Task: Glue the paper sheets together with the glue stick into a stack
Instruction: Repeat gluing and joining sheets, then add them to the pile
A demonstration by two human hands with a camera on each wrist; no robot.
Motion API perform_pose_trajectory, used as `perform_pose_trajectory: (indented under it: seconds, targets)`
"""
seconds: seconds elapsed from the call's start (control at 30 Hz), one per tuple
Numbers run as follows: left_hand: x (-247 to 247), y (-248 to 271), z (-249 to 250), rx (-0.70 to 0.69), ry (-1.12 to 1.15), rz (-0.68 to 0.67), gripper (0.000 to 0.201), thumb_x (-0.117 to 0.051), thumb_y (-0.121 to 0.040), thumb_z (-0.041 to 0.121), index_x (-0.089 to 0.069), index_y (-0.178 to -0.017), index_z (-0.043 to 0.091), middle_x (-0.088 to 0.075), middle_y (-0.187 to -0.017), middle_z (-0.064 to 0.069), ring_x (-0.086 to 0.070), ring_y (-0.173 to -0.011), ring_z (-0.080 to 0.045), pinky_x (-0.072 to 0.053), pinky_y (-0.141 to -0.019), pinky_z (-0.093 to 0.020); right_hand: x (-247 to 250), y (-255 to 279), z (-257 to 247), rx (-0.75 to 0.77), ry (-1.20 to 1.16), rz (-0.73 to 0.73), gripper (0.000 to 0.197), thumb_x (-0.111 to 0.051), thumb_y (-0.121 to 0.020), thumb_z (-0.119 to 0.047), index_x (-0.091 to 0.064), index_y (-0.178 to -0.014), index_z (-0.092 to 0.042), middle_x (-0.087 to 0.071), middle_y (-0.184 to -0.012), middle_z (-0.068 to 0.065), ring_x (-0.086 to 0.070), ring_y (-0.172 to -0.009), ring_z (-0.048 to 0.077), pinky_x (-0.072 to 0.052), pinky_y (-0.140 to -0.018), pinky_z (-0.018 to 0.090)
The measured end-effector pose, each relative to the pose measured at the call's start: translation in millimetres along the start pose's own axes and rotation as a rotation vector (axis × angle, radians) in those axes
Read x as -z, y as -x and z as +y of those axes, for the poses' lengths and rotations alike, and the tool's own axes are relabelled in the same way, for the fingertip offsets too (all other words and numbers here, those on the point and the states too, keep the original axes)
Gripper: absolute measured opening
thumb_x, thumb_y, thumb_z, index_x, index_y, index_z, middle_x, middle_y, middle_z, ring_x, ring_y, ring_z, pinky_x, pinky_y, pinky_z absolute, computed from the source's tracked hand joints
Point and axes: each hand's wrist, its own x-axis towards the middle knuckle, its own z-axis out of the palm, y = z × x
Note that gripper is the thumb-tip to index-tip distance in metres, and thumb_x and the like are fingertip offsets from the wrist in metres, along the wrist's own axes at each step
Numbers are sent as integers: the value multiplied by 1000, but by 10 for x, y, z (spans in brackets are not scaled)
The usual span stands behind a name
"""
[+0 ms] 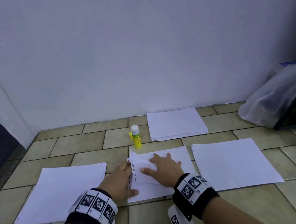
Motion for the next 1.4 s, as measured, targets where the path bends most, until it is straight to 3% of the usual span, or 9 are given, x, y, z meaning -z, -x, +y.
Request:
perform_pose_trajectory:
  seconds: [0.33,0.63,0.77,0.9,1.0,1.13,1.23,1.33,1.4]
  targets:
    - [-15,-5,-14,-10,-5,-2,80,-66,-85,44,-23,-150,25,-19,-152,9,-29,-136,-12,-36,-108,-31,22,-55,10,-17,28,-2,76,-40,-86,-71,-36,-145,-23,-23,-156,-6,-6,-147,30,-8,-111,64]
    - [-39,-21,-35,-4,-5,8,84,-66,-85,45,-18,-151,26,-15,-155,10,-26,-138,-11,-36,-108,-32,23,-36,10,-18,53,2,79,-43,-84,-73,-34,-146,-25,-21,-157,-7,-6,-147,30,-10,-112,63]
    - [-59,-22,-42,0,-10,9,84,-65,-85,45,-18,-152,25,-13,-155,10,-24,-139,-12,-35,-108,-32,40,-31,27,-20,44,9,81,-44,-82,-74,-34,-146,-25,-27,-155,-6,-9,-146,29,-13,-113,62]
    - [-71,5,-29,18,-27,30,79,-64,-87,45,-23,-150,22,-2,-155,4,-11,-144,-17,-28,-114,-32,30,-58,28,-55,-42,32,82,-48,-79,-74,-33,-139,-21,-45,-140,4,-24,-141,29,-21,-110,60]
    - [-52,21,-30,35,-4,50,77,-67,-84,46,-30,-146,22,-11,-151,4,-19,-139,-16,-32,-111,-31,66,-43,8,-41,-96,23,66,-48,-83,-69,-31,-132,-28,-52,-130,5,-27,-137,30,-22,-107,61]
    - [4,15,-52,34,-17,49,73,-65,-86,44,-29,-146,23,-28,-148,8,-32,-133,-13,-38,-104,-31,110,-29,6,-19,-26,-44,61,-42,-88,-67,-32,-139,-34,-38,-148,1,-14,-144,33,-16,-110,63]
    - [32,45,-67,37,-29,25,75,-65,-87,38,-23,-149,25,-26,-151,9,-34,-134,-13,-42,-101,-33,99,-48,20,-14,33,-91,65,-44,-85,-71,-38,-140,-38,-21,-156,-7,-4,-146,32,-10,-112,63]
    - [7,74,-64,34,-44,22,81,-67,-84,31,-20,-150,27,-24,-151,9,-36,-133,-14,-44,-98,-33,84,-51,34,-10,37,-96,66,-52,-82,-69,-40,-139,-39,-17,-158,-8,-1,-147,31,-8,-113,62]
    - [7,85,-57,44,-19,35,75,-65,-87,31,-22,-148,26,-24,-150,7,-40,-131,-13,-43,-98,-29,79,-51,43,2,62,-94,67,-56,-81,-67,-39,-139,-39,-15,-158,-8,0,-147,32,-7,-113,63]
